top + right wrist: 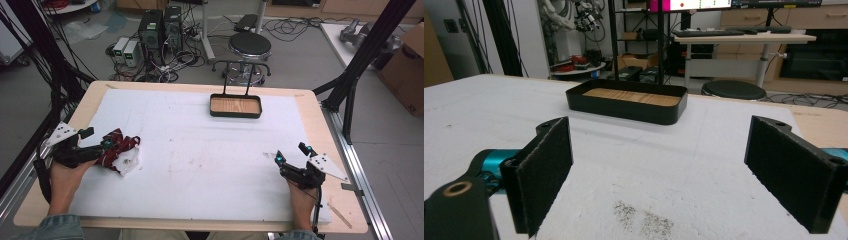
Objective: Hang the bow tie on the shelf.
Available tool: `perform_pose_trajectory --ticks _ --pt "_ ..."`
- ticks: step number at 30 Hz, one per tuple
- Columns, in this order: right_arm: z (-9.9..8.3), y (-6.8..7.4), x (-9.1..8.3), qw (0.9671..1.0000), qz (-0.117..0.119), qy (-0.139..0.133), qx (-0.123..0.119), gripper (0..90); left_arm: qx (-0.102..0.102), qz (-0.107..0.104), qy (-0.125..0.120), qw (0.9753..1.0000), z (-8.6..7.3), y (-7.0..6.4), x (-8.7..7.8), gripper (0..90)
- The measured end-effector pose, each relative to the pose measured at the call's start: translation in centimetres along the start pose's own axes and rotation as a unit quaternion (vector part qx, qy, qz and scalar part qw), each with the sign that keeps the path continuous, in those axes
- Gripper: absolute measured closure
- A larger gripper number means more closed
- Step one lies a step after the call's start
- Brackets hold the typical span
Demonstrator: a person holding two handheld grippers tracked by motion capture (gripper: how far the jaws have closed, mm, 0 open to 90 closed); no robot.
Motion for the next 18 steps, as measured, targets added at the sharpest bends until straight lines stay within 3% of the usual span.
perform_pose_trajectory --ticks 18 --pt "0.02 0.06 0.03 1.0000 0.001 -0.001 -0.003 11.1 -0.003 -0.005 -0.007 1.0000 0.10 -0.23 -0.20 21.0"
Point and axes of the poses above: each handheld gripper's, and its own axes: x roughly forward along the jaws, z roughly out of its top, y roughly to its left, the point moved 7 cm from there along x, roughly forward along the jaws, and after that the axes turned 1 degree about x, right-handed, at the moved point
